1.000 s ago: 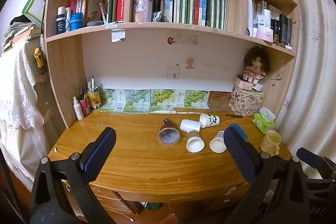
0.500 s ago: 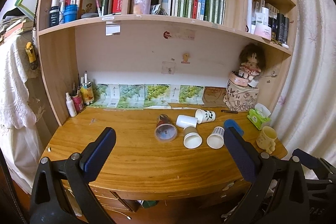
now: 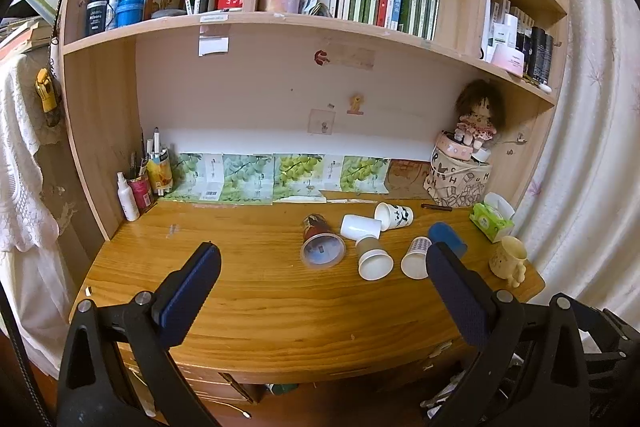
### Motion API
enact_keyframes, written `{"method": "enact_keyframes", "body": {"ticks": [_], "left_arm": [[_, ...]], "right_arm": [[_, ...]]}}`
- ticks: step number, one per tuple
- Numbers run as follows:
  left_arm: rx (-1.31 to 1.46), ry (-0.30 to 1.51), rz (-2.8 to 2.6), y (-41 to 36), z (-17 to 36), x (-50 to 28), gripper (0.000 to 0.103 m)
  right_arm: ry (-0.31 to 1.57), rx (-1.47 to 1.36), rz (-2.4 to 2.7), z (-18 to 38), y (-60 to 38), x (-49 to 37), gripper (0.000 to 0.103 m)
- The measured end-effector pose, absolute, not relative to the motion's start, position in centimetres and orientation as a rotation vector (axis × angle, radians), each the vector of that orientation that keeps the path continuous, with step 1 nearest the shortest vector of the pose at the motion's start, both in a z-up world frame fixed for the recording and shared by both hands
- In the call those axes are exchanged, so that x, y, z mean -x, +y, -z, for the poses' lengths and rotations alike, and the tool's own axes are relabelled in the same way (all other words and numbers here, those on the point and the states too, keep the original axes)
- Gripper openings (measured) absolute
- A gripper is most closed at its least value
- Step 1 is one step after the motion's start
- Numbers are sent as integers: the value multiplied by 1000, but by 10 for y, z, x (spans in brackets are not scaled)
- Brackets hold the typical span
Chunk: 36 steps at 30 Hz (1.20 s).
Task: Flip cup upright
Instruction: 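Move the left tool toward the upside-down red-brown printed paper cup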
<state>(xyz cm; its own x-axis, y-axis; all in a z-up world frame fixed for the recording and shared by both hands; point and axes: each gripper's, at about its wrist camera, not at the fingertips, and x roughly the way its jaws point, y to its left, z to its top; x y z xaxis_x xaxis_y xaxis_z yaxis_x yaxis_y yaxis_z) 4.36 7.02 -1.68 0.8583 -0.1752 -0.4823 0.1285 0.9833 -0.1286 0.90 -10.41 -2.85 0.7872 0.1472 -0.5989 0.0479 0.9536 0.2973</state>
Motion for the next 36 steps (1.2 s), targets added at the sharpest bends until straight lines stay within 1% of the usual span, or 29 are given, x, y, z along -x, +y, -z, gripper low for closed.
{"method": "enact_keyframes", "body": {"ticks": [8, 20, 29, 36], "left_arm": [[101, 557, 168, 86, 24, -50, 103], [154, 638, 138, 101, 38, -59, 103], [151, 726, 65, 96, 51, -79, 103], [143, 753, 41, 80, 58, -105, 102]], "right_arm": [[681, -349, -48, 32, -94, -10, 103], [761, -386, -54, 41, -93, -24, 103], [820, -421, -100, 55, -103, -46, 103], [869, -432, -130, 69, -119, -80, 103]]}}
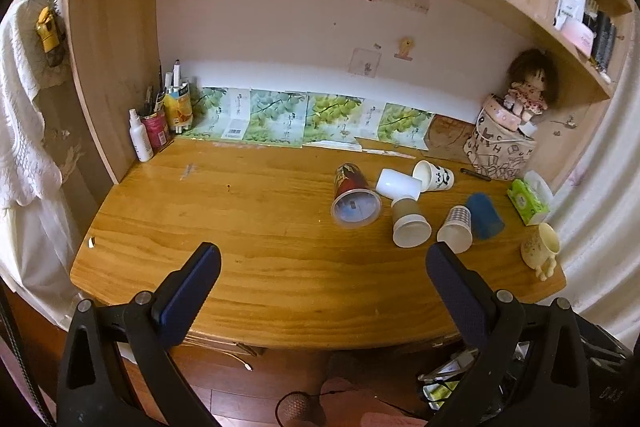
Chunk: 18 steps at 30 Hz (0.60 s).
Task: Flip cup upright
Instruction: 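Move the left tool toward the upside-down red-brown printed paper cup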
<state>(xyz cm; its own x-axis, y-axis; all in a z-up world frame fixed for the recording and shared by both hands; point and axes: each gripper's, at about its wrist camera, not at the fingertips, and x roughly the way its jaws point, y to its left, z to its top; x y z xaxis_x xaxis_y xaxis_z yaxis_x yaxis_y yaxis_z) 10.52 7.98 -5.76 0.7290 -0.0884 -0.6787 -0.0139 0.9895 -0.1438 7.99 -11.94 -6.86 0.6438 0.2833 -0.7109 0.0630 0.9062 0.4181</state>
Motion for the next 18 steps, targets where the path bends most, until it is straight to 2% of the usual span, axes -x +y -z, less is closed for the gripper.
{"method": "enact_keyframes", "body": {"ticks": [18], "left_arm": [[61, 885, -15, 22, 74, -227, 102]], "right_arm": [[1049, -525, -202, 108, -173, -220, 103]]}}
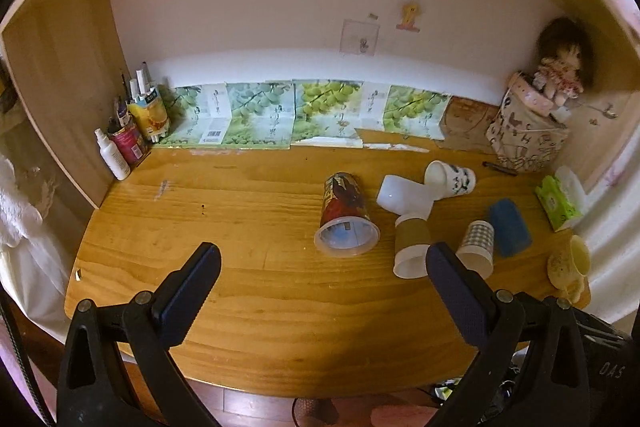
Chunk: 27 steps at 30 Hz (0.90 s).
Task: Flip cup upright
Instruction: 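Move the left tool toward the upside-down red-brown printed paper cup, then lower the left tool around the cup body and close its fingers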
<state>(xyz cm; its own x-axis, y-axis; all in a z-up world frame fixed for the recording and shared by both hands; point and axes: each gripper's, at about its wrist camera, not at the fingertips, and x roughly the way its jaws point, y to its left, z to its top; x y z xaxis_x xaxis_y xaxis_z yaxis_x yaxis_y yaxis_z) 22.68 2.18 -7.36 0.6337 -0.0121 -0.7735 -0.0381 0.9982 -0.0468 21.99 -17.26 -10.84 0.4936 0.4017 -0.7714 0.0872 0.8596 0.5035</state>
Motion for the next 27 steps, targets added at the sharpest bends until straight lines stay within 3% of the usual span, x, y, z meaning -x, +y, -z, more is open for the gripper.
{"method": "enact_keyframes", "body": {"ticks": [19, 27], "left_arm": [[43, 1102, -61, 16, 97, -349, 102], [-16, 1295, -66, 6, 133, -401, 102]], "right_arm": [[1213, -555, -330, 154, -179, -337, 103], [1243, -522, -365, 169, -178, -375, 103]]}}
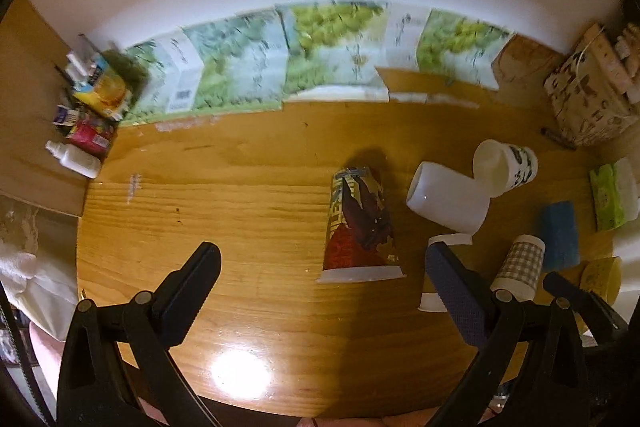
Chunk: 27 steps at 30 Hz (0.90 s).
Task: Flip cup upright
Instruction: 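Lower the left tool around the cup body and close its fingers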
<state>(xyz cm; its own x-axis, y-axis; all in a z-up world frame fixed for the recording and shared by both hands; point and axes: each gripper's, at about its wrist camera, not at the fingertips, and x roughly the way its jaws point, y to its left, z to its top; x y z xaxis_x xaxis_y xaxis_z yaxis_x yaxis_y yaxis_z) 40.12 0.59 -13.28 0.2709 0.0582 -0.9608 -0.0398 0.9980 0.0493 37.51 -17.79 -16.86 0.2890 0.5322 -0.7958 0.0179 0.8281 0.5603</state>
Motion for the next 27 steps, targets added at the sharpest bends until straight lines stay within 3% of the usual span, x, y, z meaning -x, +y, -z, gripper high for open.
{"method": "enact_keyframes", "body": {"ticks": [11, 27], "left_arm": [[16, 1534, -30, -1, 199, -449, 102], [74, 1717, 2, -2, 255, -467, 95]], "right_arm": [[1320, -512, -391, 193, -175, -409, 103], [1378, -567, -349, 213, -183, -425, 103]]}}
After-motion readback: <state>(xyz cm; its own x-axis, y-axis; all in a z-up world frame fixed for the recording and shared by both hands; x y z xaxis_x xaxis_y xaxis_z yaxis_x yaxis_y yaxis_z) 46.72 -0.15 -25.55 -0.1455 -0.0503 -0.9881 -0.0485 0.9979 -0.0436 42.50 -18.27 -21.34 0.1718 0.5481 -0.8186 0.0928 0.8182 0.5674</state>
